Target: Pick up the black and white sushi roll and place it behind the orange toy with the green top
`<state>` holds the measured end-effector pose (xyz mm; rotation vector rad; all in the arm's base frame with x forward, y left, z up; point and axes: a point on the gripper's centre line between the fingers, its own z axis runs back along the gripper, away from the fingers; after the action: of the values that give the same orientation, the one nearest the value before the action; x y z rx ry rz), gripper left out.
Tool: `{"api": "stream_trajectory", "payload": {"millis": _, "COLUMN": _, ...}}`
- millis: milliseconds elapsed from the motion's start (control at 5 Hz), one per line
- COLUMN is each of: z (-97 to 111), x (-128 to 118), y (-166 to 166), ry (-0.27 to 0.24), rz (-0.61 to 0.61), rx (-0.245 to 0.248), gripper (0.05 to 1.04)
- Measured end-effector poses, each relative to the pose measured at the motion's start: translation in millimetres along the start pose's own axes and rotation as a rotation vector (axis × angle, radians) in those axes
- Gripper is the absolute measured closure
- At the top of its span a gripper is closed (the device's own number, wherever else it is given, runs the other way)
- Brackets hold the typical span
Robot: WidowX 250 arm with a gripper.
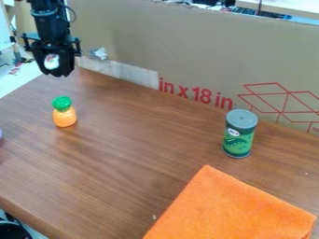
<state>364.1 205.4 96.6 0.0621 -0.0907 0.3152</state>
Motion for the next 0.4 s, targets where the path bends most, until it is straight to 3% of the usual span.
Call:
{"api": "stream_trajectory", "payload": {"millis": 200, "z": -26.2, "x": 13.6, "y": 4.3, "ry": -0.011, "rz": 0.055, "rx": 0.017, "gripper": 0.476}}
{"api": "stream_trajectory", "payload": {"millis": 400, "z": -48.4, "x": 28.9, "y": 3.4, "ry": 0.009, "rz": 0.082, "rx": -0.002, "gripper": 0.476}}
